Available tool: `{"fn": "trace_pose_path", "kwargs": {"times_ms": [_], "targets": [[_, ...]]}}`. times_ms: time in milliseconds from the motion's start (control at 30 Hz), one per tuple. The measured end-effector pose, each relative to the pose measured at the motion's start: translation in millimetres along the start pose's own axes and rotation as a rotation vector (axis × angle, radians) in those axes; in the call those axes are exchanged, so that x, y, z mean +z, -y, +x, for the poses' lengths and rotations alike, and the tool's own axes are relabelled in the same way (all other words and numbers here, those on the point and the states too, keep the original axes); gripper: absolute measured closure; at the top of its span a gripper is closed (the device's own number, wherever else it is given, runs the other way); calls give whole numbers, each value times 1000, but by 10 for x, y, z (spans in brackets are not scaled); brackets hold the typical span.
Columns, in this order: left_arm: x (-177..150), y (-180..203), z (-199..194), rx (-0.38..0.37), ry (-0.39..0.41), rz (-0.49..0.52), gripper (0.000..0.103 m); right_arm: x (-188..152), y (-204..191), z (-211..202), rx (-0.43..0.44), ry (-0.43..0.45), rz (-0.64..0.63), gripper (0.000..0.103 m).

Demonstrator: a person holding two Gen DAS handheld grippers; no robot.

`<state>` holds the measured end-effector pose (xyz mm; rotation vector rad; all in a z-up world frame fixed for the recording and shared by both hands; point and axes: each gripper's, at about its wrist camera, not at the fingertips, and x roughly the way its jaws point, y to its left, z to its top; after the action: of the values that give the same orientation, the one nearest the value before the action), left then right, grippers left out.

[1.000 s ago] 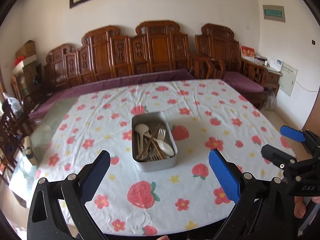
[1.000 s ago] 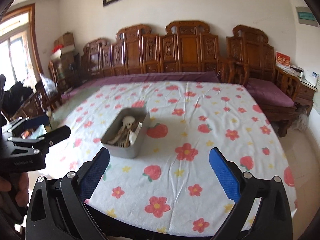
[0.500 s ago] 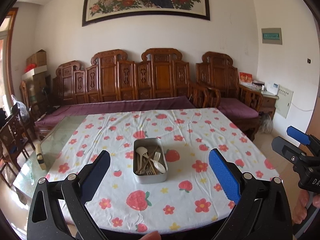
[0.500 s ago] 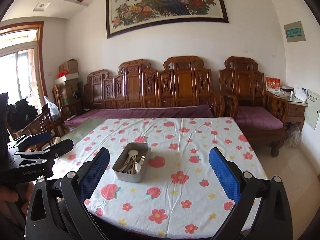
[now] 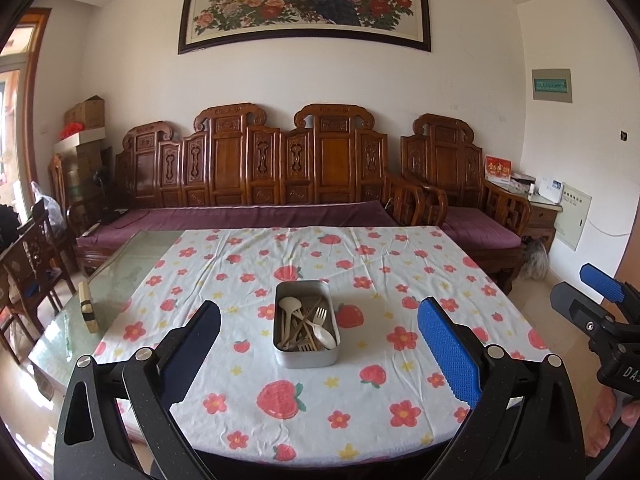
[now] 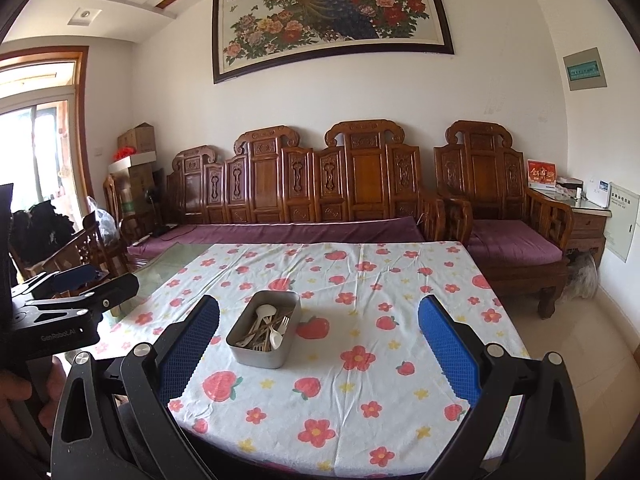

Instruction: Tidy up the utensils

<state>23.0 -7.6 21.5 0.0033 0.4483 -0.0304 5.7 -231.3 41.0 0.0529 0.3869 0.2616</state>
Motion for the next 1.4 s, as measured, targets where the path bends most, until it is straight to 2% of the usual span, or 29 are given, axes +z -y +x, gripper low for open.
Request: {"fn": "trace_pose_path", "kwargs": {"times_ms": [1400], "targets": [[36,76,-72,-8,14,-2,8,-11,-16,-14,-2,0,-4,3]]}}
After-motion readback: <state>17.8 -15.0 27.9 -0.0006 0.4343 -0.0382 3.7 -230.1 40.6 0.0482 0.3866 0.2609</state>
